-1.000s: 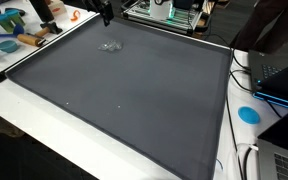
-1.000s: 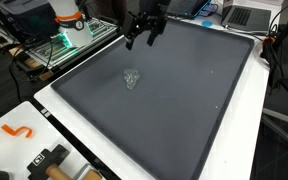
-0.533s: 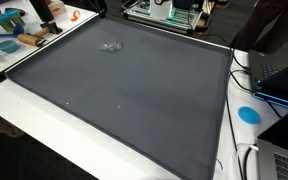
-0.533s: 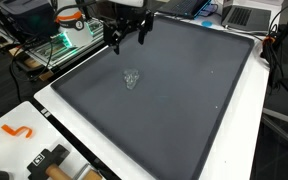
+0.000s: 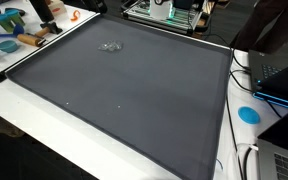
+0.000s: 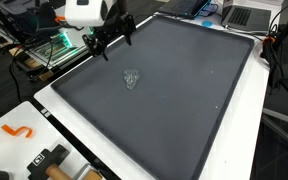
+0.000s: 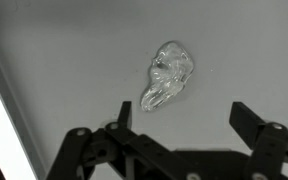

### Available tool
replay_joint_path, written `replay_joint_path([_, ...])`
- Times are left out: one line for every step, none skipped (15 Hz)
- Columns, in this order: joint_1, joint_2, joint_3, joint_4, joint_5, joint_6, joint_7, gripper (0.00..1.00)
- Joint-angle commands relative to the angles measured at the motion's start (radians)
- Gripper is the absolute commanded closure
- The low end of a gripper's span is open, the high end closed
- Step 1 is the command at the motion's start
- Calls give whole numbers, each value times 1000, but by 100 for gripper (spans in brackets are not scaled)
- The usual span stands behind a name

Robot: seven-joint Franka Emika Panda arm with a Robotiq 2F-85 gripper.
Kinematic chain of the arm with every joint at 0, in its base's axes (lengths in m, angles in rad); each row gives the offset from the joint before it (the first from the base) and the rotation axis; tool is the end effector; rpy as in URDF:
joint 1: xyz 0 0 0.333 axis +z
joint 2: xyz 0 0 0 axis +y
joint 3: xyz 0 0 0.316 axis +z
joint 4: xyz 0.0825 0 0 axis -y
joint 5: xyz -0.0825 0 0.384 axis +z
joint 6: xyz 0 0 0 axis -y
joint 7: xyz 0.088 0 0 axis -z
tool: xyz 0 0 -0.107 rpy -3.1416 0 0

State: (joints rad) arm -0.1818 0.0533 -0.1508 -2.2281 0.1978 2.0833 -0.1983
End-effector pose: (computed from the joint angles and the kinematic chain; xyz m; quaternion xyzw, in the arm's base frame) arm 0.4853 -0.1571 0.3350 -0.9845 0.1233 0.0743 0.0999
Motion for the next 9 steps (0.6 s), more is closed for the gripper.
replay_joint_path([-26,-48,-23,-85,119,49,-159,0])
replay_joint_path([-31,-51,-28,-94,147,51,-196,0])
replay_joint_path([-36,-55,-33,-106,179,54,-242,0])
replay_joint_path([-39,-56,-37,-114,202,56,-272,0])
replay_joint_path([-42,-57,-41,-123,228,59,-308,0])
replay_joint_path([-44,-58,-45,-131,255,60,-349,0])
replay_joint_path([-46,-59,-49,-139,274,64,-375,0])
replay_joint_path([-49,-59,-52,-146,300,64,-411,0])
replay_joint_path([-52,-58,-55,-152,319,69,-435,0])
